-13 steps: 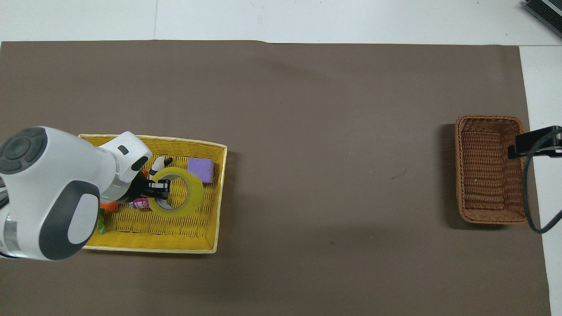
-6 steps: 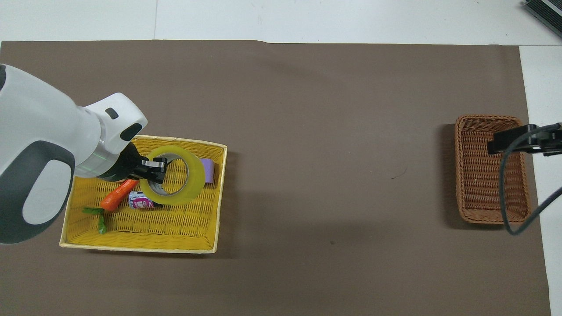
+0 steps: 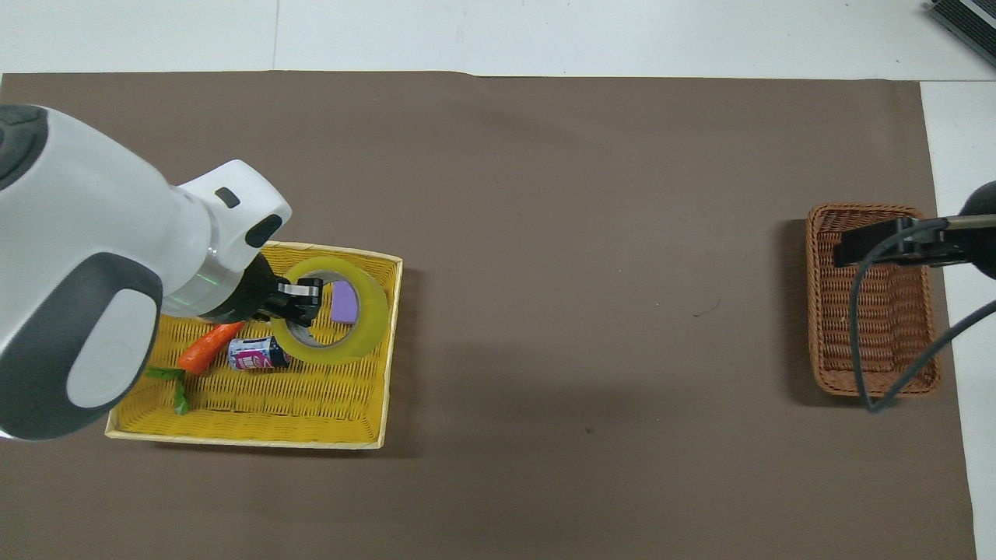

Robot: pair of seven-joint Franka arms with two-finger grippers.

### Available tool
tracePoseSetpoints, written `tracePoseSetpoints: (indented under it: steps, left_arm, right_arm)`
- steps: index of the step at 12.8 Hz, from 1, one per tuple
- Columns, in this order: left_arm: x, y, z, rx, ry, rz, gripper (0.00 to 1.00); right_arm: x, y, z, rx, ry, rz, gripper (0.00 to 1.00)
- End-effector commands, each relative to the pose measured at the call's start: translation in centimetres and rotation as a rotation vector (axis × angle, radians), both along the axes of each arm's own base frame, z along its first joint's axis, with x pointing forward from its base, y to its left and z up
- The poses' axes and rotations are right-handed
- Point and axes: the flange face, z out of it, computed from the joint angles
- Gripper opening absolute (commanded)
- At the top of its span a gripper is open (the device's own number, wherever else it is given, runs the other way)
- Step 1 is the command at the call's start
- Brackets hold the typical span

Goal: Move tape to another basket
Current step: 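Carry the tape toward the right gripper while the right gripper grasps it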

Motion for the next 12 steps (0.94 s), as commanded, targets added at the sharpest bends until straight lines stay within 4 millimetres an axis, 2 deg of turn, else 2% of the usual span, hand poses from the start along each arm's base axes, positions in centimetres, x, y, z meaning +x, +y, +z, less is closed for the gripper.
tracePoseSetpoints:
  steps: [1,2,3,5,9,10,11,12]
  left_arm:
    - [0.2,-2.1,0.4,-0.074,-0.043,0.028,0.0]
    - [0.9,-2.9,-0.4,-0.118,-0.051,0.045,0.0]
    - [0.6,-4.1,-0.4,-0.156,-0.063,0.042,0.0]
    - [0.7,-5.1,0.0,-0.186,-0.094,0.043,0.0]
    - [-0.7,-7.7,0.4,-0.222,-0.094,0.053,0.0]
    - [-0.8,-8.1,0.5,-0.233,-0.102,0.061,0.0]
    - [-1.2,-8.8,0.8,-0.259,-0.109,0.06,0.0]
    - [-1.3,-9.1,1.2,-0.284,-0.123,0.065,0.0]
  right_arm:
    - [-0.6,0.4,-1.7,0.157,0.052,-0.064,1.0]
    - [-0.8,1.0,-2.2,0.179,0.05,-0.071,1.0]
    - [-0.9,1.2,-3.1,0.197,0.057,-0.076,1.0]
    - [-1.1,2.0,-5.1,0.292,0.084,-0.027,1.0]
    - [-0.8,2.4,-6.6,0.375,0.059,0.007,1.0]
    - [-0.8,2.7,-7.6,0.385,0.04,0.01,1.0]
    - [-1.1,4.0,-8.2,0.383,0.025,0.047,1.0]
    - [-1.1,4.0,-8.3,0.383,0.001,0.085,1.0]
